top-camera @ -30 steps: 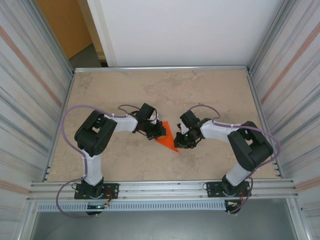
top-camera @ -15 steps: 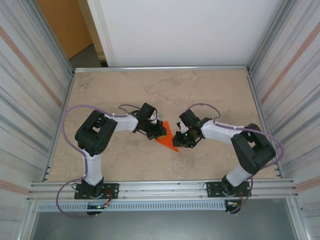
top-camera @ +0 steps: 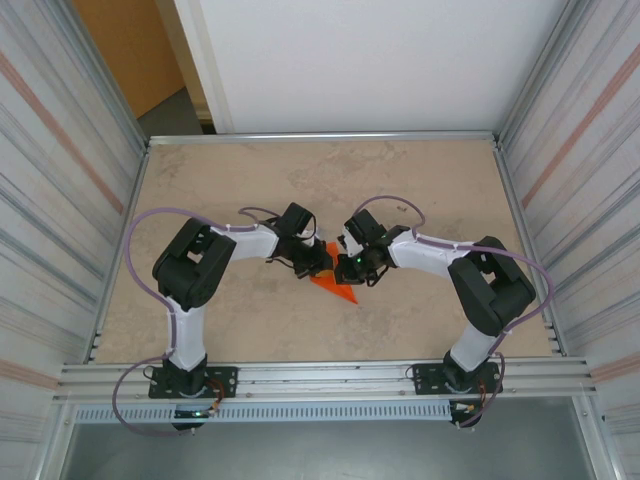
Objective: Fold a paper plane with a square sheet of paper (pick it up from the middle)
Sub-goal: Fourth fold the wing at the center of the table.
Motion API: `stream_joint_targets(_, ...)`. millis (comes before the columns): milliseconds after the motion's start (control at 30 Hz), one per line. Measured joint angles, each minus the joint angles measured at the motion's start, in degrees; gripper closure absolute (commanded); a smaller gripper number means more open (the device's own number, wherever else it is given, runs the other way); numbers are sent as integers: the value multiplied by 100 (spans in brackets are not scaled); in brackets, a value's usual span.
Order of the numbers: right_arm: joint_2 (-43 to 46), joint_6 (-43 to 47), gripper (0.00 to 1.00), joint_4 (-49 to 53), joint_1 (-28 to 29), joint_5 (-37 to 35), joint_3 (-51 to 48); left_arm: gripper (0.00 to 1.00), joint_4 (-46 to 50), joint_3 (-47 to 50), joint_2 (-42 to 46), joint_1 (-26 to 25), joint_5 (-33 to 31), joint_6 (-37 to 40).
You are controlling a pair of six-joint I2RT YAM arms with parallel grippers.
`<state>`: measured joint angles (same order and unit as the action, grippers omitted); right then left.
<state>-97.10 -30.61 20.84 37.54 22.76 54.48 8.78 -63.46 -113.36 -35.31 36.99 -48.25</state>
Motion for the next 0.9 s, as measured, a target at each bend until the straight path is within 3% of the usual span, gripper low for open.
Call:
stream_joint_targets(367, -361, -4, 95, -129, -129, 184, -116, 94, 192, -120, -50, 0, 2, -2)
stream_joint_targets(900, -39, -2, 95, -111, -157, 260, -501, 95, 581, -341, -151, 11, -9, -87)
